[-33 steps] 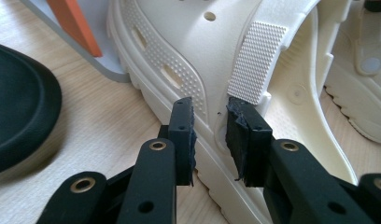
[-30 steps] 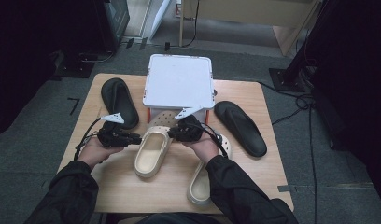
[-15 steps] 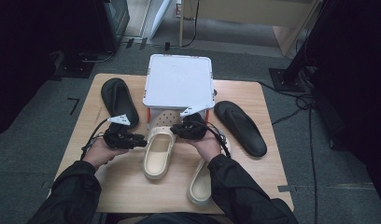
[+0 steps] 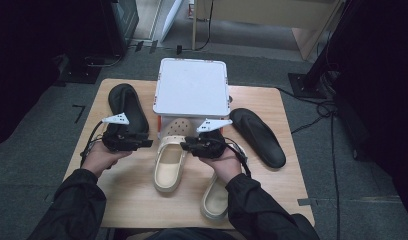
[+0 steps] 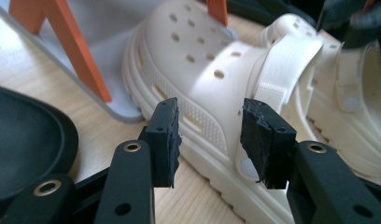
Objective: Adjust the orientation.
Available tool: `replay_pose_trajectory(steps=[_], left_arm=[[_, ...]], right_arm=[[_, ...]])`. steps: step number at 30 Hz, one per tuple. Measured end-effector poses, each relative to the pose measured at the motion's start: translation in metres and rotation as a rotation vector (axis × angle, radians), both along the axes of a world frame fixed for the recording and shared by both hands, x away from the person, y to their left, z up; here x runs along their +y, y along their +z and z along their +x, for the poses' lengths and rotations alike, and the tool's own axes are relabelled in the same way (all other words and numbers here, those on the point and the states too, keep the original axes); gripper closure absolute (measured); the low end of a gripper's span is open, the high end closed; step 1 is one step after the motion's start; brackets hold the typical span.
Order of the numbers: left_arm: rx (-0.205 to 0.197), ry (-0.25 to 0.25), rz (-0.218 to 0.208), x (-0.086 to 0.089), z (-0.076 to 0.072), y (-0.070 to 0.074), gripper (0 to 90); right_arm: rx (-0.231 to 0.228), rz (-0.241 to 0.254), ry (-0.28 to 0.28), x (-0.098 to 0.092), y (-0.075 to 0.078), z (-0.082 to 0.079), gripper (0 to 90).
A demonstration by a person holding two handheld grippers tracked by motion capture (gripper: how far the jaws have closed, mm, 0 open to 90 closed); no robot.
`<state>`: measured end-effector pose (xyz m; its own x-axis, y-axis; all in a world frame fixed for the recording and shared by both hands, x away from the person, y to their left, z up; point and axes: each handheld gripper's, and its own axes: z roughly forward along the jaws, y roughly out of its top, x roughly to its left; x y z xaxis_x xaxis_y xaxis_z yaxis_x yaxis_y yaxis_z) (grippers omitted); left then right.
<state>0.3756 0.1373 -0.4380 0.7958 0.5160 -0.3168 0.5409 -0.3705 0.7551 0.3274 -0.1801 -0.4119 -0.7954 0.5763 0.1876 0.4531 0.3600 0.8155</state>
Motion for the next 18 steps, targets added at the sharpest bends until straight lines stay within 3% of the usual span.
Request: replay_pose_trajectory(steps=[7, 9, 12, 18], left_arm=[[-0.02, -0.023, 0.005, -0.006, 0.005, 0.011, 56.1], [-0.031, -0.023, -0.009, -0.005, 0.007, 0.019, 55.8], [-0.054, -0.026, -0.02, -0.001, 0.011, 0.034, 57.6], [-0.085, -0.046, -0.054, -0.002, 0.017, 0.054, 61.0]], right_arm=[[0.002, -0.025, -0.002, 0.01, -0.011, -0.004, 55.9], [0.008, -0.014, -0.011, 0.011, -0.011, -0.004, 56.2], [0.001, -0.003, 0.004, 0.009, -0.005, -0.011, 64.7], [0.015, -0.011, 0.035, 0.01, -0.005, -0.028, 67.9]])
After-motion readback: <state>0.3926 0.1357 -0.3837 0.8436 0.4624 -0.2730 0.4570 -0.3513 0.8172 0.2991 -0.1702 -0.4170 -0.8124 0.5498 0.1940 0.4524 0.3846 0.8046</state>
